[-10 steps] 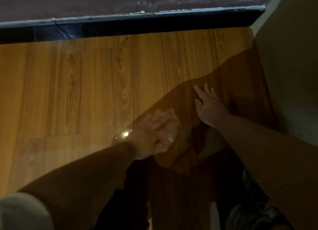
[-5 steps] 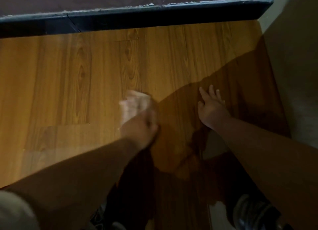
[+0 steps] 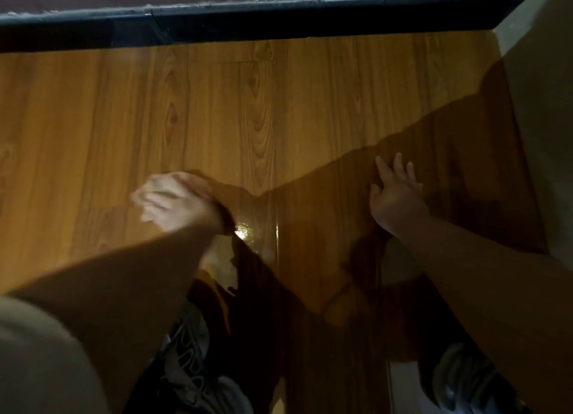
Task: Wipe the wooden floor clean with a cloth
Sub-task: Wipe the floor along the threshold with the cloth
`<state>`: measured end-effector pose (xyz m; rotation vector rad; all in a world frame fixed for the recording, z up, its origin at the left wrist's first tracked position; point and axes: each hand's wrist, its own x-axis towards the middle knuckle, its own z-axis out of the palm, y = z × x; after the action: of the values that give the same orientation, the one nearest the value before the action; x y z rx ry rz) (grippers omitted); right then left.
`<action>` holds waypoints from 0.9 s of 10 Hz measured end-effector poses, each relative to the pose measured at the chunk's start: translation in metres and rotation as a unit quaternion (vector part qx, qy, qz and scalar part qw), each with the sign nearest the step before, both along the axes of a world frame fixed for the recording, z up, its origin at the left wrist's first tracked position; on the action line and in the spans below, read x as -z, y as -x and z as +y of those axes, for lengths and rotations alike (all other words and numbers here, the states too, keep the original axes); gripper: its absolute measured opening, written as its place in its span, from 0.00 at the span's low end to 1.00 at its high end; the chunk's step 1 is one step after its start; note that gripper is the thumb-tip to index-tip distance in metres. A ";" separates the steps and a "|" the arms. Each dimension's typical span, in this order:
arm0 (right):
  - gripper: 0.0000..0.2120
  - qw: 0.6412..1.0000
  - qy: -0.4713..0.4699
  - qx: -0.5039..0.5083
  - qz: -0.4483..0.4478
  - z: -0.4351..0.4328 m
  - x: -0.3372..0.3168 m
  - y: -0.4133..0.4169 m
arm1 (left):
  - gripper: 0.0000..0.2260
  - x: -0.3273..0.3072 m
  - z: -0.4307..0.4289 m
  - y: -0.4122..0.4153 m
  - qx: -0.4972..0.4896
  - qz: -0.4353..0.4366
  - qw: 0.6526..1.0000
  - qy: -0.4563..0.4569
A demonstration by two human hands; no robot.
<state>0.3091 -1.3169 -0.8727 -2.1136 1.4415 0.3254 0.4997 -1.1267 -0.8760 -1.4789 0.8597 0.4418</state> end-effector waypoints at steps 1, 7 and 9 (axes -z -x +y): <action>0.27 1.000 -0.004 0.017 0.002 0.002 -0.001 -0.005 | 0.23 0.009 0.012 0.032 -0.012 0.227 0.872 0.434; 0.27 0.984 -0.173 0.035 0.005 0.058 -0.046 -0.073 | 0.18 -0.027 0.041 -0.027 -0.102 0.372 0.804 0.453; 0.25 0.977 -0.204 0.018 -0.063 0.065 -0.069 -0.097 | 0.30 -0.009 0.036 -0.041 -0.156 0.272 0.843 0.437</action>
<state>0.4061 -1.2521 -0.8042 -1.7429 1.2181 0.4255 0.5403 -1.0906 -0.8670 -2.4211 1.3829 0.7996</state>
